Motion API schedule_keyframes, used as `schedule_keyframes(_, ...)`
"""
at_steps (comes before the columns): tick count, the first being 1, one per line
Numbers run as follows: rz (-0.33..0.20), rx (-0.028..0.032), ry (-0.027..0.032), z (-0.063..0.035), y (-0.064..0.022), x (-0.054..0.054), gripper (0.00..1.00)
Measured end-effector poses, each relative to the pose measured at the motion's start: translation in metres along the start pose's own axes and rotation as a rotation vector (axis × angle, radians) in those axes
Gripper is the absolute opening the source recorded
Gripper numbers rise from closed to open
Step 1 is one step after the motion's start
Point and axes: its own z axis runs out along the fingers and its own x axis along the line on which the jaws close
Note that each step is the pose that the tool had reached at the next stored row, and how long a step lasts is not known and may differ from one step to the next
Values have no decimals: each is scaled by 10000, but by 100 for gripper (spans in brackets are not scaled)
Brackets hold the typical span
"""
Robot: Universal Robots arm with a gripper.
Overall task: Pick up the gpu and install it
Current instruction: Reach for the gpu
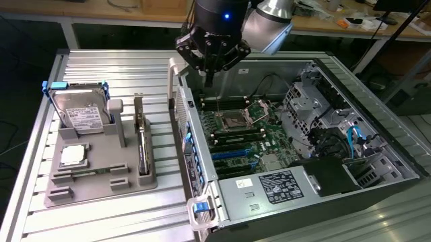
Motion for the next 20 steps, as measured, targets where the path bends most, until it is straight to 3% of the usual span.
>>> schedule_keyframes(4, -2, 1, 1, -5, -20, 267, 11)
schedule_keyframes(20, -2, 0, 0, -4, -67, 876, 11)
